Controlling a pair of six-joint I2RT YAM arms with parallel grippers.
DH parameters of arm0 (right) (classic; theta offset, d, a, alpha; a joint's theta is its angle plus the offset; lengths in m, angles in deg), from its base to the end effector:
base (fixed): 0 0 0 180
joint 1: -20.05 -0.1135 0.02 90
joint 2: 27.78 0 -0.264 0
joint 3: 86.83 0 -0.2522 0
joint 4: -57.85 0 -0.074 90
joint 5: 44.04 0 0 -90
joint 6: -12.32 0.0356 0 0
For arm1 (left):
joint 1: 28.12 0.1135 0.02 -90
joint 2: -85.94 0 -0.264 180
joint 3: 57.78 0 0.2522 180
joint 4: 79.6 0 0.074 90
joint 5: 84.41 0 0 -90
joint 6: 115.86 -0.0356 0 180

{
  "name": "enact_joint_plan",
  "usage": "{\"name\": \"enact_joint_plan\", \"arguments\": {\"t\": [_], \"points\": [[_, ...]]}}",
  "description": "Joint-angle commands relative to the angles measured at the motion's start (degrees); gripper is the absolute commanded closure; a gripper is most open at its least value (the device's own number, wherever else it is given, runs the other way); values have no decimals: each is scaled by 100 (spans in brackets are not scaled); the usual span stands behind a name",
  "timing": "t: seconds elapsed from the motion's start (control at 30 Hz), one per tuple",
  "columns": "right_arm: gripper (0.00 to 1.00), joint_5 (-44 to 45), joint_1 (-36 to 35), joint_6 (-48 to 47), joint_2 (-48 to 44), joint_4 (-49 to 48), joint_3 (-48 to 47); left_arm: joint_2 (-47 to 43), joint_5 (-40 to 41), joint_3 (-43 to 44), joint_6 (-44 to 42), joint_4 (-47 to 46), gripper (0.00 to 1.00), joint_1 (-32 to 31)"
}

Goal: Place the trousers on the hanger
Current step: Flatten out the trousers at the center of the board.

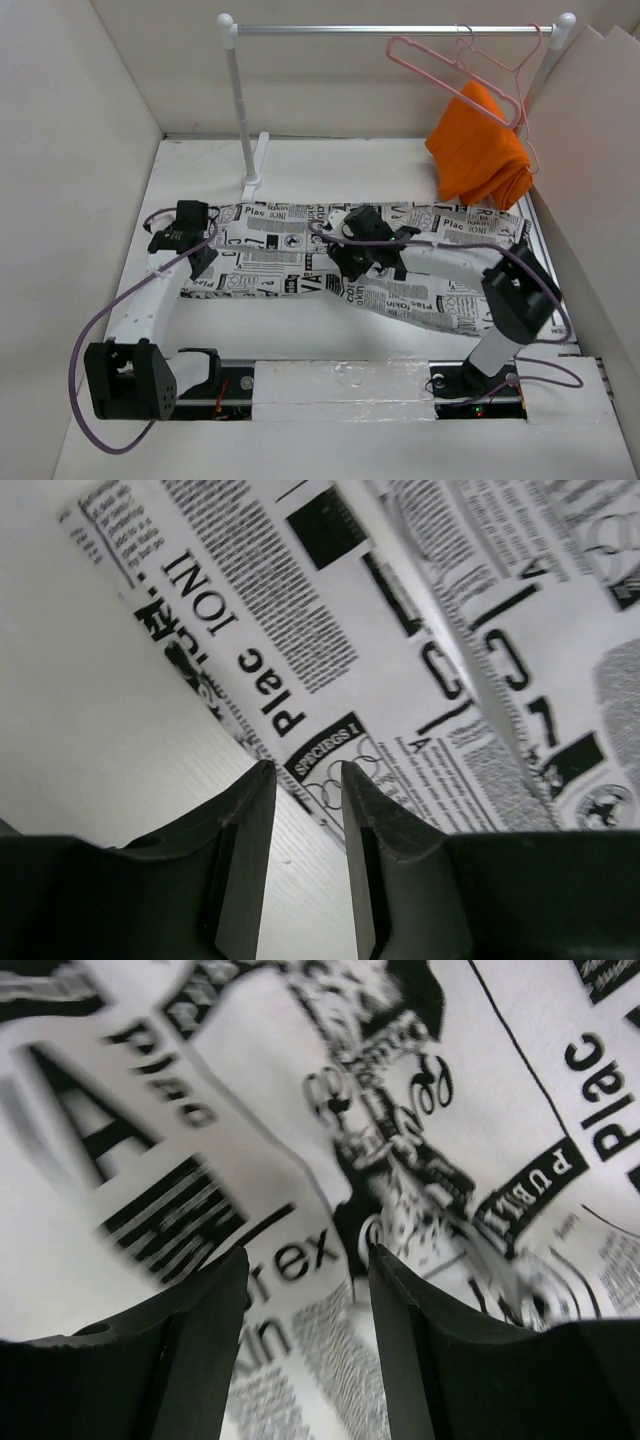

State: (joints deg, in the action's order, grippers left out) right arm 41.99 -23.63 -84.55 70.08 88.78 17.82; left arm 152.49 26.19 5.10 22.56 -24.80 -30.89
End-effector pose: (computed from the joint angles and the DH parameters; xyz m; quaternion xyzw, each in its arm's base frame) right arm 0.2545 0.2465 0.1905 -0.4150 0.8535 0.1302 0.2871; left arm 0.2231 0.0017 0.2481 -0.4121 0.8539 0.0397 0.3154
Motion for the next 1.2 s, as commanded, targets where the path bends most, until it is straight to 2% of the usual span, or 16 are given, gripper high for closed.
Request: {"name": "enact_joint_plan", "arguments": {"t": [0.0, 0.1, 0.17, 0.2, 0.23, 0.27, 0.37, 0.4, 0.47, 0.5, 0.53, 0.63, 0.7, 0.83, 0.97, 1.17], "points": [[42, -517, -210, -95, -1145, 383, 197, -282, 59, 535, -542, 19, 71, -187], [45, -263, -150, 133, -1945, 673, 724, -212, -509, 703, -869, -236, 66, -409], [75, -131, 227, 510, -2568, 735, 1103, -54, -1143, 617, -1150, -594, 68, -505], [100, -148, 455, 660, -2779, 727, 1322, -19, -1416, 451, -1160, -753, 70, -636], [100, -235, 1014, 966, -2999, 683, 1742, -1, -1357, 414, -1134, -1060, 90, -1134], [100, -401, 1315, 1125, -3436, 665, 2077, 69, -1287, 396, -1133, -1202, 100, -1417], [100, -421, 2508, 1302, -4246, 761, 2361, 280, -1261, 527, -1186, -1800, 100, -2539], [88, -403, 2801, 1329, -4389, 788, 2414, 524, -1034, 754, -1204, -1871, 100, -2858], [77, -551, 3764, 1338, -4591, 893, 2519, 806, -795, 1002, -1230, -1880, 96, -3586], [63, -631, 4092, 1329, -4653, 911, 2520, 1077, -603, 1159, -1248, -1854, 93, -3765], [56, -675, 4383, 1312, -4654, 1146, 2485, 1193, -479, 1204, -1256, -1767, 84, -3914], [43, -597, 5429, 1241, -4758, 1446, 2327, 1414, -451, 1091, -1300, -1678, 63, -4188], [37, -421, 6191, 1224, -4812, 1543, 2230, 1344, -635, 803, -1352, -1756, 58, -4249], [36, 26, 7160, 1162, -4471, 1597, 2150, 984, -724, 239, -1414, -2142, 53, -4311], [36, 256, 8093, 925, -3961, 1369, 2326, 922, -742, 53, -1424, -2091, 37, -4311], [36, 1, 8675, 766, -2941, 1157, 2493, 913, -891, -227, -1344, -2328, 39, -4049]]}}
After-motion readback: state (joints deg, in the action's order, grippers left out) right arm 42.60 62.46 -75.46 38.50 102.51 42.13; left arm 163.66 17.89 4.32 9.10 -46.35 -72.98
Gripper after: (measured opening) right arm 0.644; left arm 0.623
